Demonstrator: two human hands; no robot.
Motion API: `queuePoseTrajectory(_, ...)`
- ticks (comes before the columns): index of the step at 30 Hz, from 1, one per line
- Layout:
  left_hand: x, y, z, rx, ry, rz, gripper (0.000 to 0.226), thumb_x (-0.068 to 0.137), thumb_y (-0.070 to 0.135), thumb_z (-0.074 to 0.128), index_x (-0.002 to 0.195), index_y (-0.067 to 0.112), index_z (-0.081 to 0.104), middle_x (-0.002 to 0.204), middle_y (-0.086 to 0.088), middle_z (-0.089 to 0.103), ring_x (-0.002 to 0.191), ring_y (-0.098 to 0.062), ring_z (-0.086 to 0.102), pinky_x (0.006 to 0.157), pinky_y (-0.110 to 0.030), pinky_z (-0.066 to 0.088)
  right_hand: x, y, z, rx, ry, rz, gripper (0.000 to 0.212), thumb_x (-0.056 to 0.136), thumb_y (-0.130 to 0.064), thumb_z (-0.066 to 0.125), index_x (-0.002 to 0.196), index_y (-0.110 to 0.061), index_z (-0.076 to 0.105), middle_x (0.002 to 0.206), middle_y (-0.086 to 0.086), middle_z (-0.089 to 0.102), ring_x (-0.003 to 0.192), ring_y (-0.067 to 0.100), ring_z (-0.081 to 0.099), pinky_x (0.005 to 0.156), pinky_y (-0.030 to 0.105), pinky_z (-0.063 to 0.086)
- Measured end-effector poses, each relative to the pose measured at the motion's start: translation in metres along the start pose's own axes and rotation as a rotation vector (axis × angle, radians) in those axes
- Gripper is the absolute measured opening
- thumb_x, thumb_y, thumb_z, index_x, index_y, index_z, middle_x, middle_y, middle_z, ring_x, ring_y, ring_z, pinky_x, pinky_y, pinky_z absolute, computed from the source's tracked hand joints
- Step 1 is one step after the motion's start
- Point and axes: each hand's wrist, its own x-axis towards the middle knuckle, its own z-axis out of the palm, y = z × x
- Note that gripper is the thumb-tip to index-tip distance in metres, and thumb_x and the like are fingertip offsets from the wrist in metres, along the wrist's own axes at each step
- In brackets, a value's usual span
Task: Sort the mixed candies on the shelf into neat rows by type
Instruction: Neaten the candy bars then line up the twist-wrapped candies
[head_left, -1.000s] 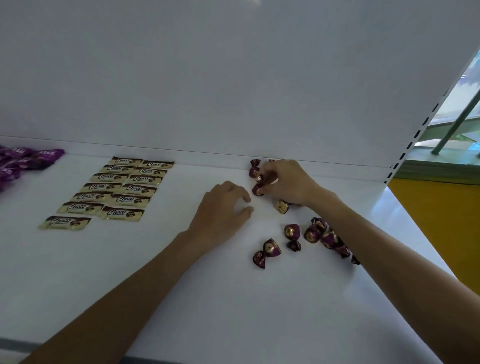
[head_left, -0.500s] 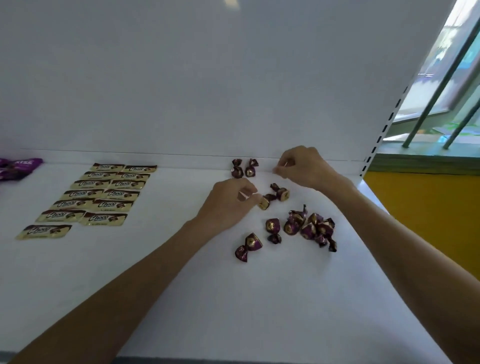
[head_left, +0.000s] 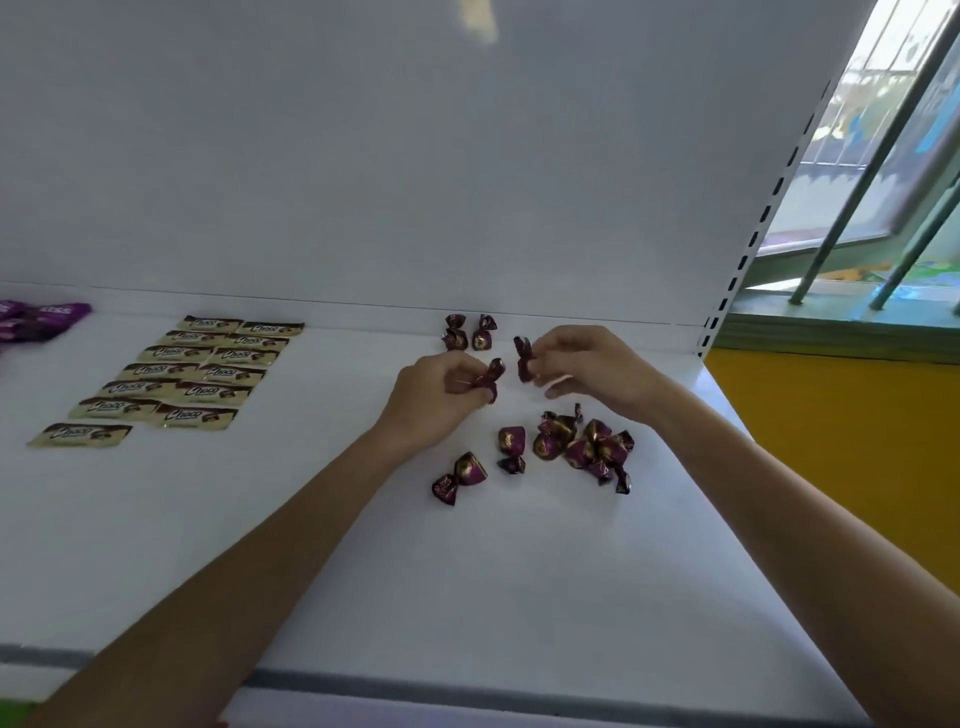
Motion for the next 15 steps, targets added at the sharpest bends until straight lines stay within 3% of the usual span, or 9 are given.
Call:
queuePoseTrajectory(3,-0.004,0.002,-0.008,-0.377,-0.023,-0.089,0.015,0.083,0.000,0.061,0.092,0.012,0.065,0.092,-0.004,0.068,0.091,-0.017,0.065,0.085,-0.020,0.052,-0.002,-0.004,0.002,0.287,-0.123,-0.004,0.027,0.086,-0.002,0.056,0.113,-0.004,0.059,0.090,0.007,0.066,0.079,0.014,0.063,0.069,0.022,0.054)
queuePoseTrajectory(6,-0.004,0.007,-0.017,-0.635,-0.068,-0.144,0.022,0.090,-0.008,0.046,0.104,-0.001,0.061,0.095,-0.010,0.065,0.090,-0.020,0.065,0.083,-0.020,0.054,-0.003,-0.010,0.008,0.390,-0.222,-0.049,0.025,0.087,0.003,0.050,0.111,0.007,0.057,0.091,0.007,0.065,0.084,0.015,0.064,0.073,0.022,0.054)
queuePoseTrajectory(11,0.000,0.012,-0.025,-0.756,-0.139,-0.178,0.029,0.094,-0.006,0.034,0.102,0.003,0.061,0.094,-0.005,0.064,0.088,-0.017,0.064,0.081,-0.019,0.054,-0.003,-0.018,0.011,0.489,-0.224,-0.082,0.021,0.085,0.007,0.047,0.097,-0.001,0.062,0.093,0.011,0.064,0.092,0.022,0.065,0.081,0.025,0.055)
queuePoseTrajectory(15,0.000,0.013,-0.025,-0.695,-0.152,-0.222,0.029,0.097,0.003,0.036,0.112,0.017,0.056,0.093,0.000,0.067,0.081,-0.012,0.065,0.070,-0.022,0.050,-0.004,-0.018,0.010,0.458,-0.202,-0.073,0.021,0.087,0.006,0.047,0.096,-0.004,0.063,0.093,0.010,0.067,0.089,0.023,0.068,0.075,0.024,0.056)
